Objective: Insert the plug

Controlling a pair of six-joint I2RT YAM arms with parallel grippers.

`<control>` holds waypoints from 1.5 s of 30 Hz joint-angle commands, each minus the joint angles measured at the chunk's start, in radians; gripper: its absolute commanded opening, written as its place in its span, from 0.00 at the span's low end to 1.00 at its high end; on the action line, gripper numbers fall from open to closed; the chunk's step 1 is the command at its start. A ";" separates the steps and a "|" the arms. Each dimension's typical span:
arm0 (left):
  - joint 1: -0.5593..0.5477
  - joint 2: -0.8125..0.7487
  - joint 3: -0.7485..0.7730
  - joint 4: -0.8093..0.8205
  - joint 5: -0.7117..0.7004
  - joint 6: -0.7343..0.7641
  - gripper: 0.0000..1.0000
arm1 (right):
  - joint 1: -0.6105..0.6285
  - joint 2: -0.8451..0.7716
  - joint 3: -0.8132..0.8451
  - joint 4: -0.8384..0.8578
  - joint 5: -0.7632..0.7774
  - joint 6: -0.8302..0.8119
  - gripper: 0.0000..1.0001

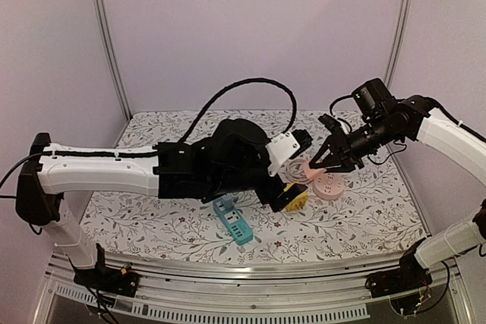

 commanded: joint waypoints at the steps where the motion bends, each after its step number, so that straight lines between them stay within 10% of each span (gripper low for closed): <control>1: 0.003 -0.105 -0.087 -0.010 -0.058 -0.071 0.99 | 0.007 0.052 0.088 -0.037 0.081 -0.051 0.00; 14: 0.149 -0.281 -0.281 -0.189 -0.142 -0.313 0.84 | 0.043 0.179 0.121 -0.016 0.192 -0.055 0.00; 45: 0.423 0.032 -0.271 -0.300 0.249 -0.033 0.69 | 0.045 0.089 -0.052 0.009 0.264 -0.008 0.00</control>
